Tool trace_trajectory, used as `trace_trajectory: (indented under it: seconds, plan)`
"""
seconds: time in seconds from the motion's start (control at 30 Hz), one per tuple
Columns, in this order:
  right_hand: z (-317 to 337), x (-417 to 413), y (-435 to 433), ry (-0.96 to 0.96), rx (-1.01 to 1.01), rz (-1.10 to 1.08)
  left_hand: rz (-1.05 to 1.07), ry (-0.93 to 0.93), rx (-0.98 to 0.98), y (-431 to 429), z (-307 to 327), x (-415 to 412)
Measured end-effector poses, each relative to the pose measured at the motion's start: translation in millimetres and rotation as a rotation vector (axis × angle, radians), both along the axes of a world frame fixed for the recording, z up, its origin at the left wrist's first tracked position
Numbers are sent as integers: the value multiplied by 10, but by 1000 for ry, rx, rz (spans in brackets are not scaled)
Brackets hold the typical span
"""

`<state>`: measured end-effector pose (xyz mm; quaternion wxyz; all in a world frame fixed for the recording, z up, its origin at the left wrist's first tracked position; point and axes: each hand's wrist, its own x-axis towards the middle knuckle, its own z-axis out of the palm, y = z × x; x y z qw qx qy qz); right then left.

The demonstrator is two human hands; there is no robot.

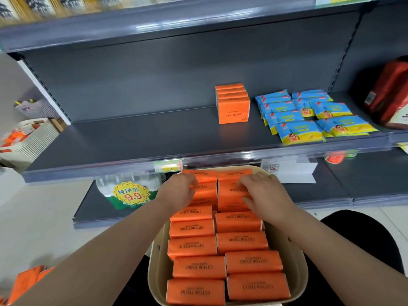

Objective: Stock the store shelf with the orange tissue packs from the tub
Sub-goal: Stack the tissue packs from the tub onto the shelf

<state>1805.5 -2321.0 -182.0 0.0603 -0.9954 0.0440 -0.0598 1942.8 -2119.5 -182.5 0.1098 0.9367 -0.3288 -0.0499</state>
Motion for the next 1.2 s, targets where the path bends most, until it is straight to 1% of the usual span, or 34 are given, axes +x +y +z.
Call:
trace_trajectory:
  seconds: [0.07, 0.13, 0.27, 0.33, 0.5, 0.57, 0.67, 0.8, 0.93, 1.03, 1.2]
  plan:
    - [85, -10, -11, -103, -15, -13, 13, -22, 53, -21, -35, 2]
    - [123, 0, -36, -142, -10, -36, 31, -43, 80, -59, -69, 3]
    - [27, 0, -68, -16, 35, -49, 40, -124, 229, -159, -133, -22]
    - [-34, -17, -59, 24, 40, -47, 52, -159, 274, -210, -154, -42]
    - [-77, -26, -63, 22, 86, -64, 58, -209, 328, -307, -192, -40]
    - [-69, -18, -83, 26, 114, -76, 62, -206, 346, -329, -208, -21]
    - [-53, -15, -112, 34, 102, -69, 28, -191, 355, -337, -179, -20]
    - [45, -32, -132, -4, 86, -96, 11, -101, 268, -257, -53, 0]
    - [204, -27, -146, -62, 79, -117, 52, -7, 53, -208, 165, 89]
    - [327, 6, -197, -113, 80, -144, 42, -22, -67, -253, 399, 162]
    - [514, 118, -385, -214, 30, -198, 37, -117, -199, -525, 790, 323]
